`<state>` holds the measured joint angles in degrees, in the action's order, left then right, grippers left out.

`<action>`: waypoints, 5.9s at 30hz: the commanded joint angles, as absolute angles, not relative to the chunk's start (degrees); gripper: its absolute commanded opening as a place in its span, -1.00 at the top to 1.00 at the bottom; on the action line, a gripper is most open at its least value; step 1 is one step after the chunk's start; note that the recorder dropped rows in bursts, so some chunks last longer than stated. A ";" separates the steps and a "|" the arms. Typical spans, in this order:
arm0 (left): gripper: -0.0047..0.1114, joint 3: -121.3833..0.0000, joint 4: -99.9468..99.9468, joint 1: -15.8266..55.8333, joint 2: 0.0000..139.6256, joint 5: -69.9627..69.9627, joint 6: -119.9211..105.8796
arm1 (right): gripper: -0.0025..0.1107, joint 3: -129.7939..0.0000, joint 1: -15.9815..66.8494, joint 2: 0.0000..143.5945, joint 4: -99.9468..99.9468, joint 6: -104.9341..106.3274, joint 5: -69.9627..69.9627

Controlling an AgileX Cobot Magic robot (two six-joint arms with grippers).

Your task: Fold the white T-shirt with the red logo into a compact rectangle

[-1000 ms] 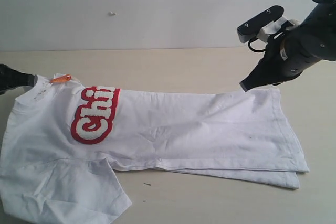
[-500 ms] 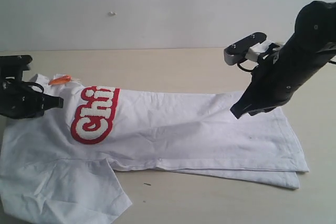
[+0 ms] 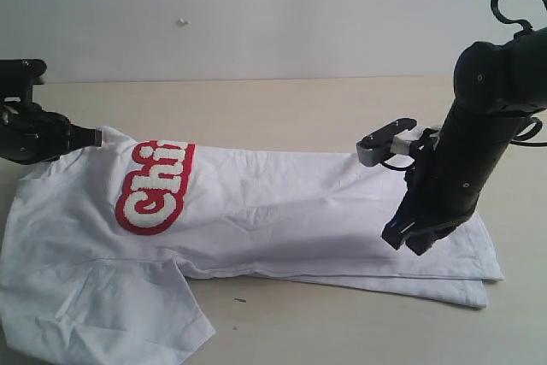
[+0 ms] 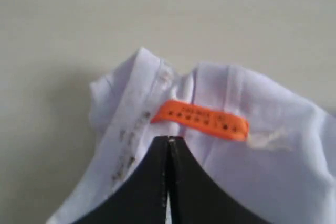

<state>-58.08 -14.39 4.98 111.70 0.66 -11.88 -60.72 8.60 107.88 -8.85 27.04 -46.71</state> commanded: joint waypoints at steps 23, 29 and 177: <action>0.60 -58.03 -17.39 5.10 99.35 -42.57 -12.37 | 0.96 -61.10 8.65 113.24 -6.06 25.40 -30.48; 0.03 -53.29 -16.77 5.10 94.19 -47.11 -12.71 | 0.96 -61.10 8.65 109.10 -9.40 25.40 -31.99; -0.12 -23.37 -54.82 -17.00 86.05 -49.04 -41.98 | 0.96 -60.99 8.65 103.77 -34.10 46.38 -54.07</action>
